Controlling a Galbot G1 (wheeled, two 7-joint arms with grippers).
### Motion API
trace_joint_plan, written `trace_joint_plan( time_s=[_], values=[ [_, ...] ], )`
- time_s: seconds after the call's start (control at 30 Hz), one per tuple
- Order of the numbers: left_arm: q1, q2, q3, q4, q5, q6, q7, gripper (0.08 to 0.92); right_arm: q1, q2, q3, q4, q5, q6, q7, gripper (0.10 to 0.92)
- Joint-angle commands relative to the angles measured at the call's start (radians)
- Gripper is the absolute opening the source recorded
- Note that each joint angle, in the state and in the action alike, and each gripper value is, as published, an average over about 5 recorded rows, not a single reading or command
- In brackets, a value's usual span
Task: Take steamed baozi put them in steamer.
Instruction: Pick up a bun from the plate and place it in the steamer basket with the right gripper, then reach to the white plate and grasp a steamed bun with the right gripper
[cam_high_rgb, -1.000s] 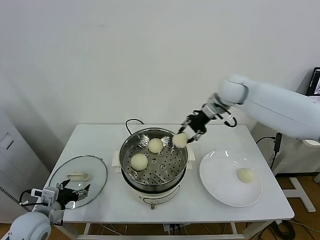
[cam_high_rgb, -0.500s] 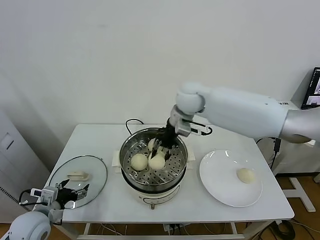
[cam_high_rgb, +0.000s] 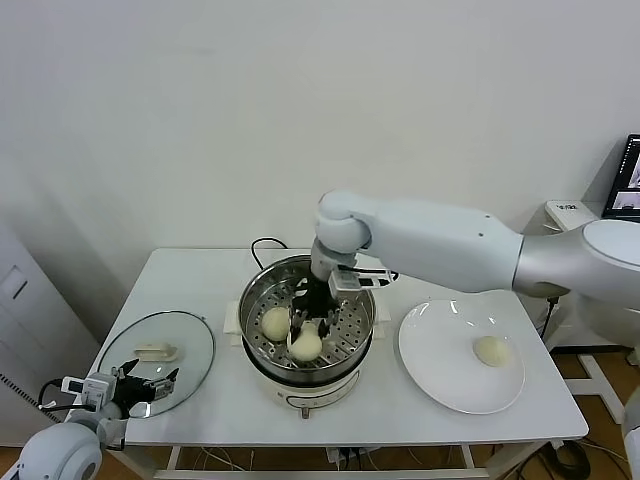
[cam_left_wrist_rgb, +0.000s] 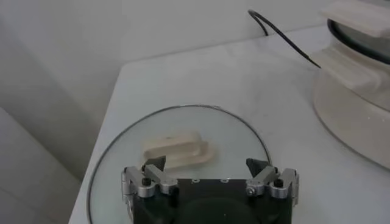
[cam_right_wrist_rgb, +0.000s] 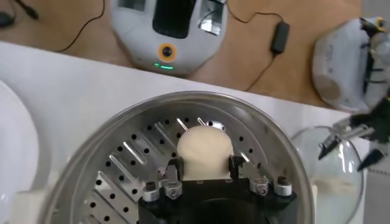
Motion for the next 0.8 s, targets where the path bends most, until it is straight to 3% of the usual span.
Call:
trace_joint_plan(
  time_s=[0.03,0.27,0.47,0.8],
  values=[
    [0.004,0.000,-0.002,0.000,0.000,-0.003,0.001,0.823,-0.065,0.027,0.010,-0.007,-0.102,0.040,0.001,0.529],
    [0.017,-0.001,-0.011,-0.003,0.000,-0.008,0.001,0.823,-0.024,0.003,0.019,-0.003,-0.075,0.017,0.012,0.646],
    [0.025,0.002,-0.016,-0.002,0.000,-0.011,0.002,0.823,0.093,-0.080,0.025,-0.029,0.111,-0.088,0.014,0.796],
    [0.015,0.018,-0.008,-0.007,0.000,-0.009,0.003,0.823,0.475,-0.410,-0.306,-0.076,0.502,-0.630,-0.079,0.823]
  ],
)
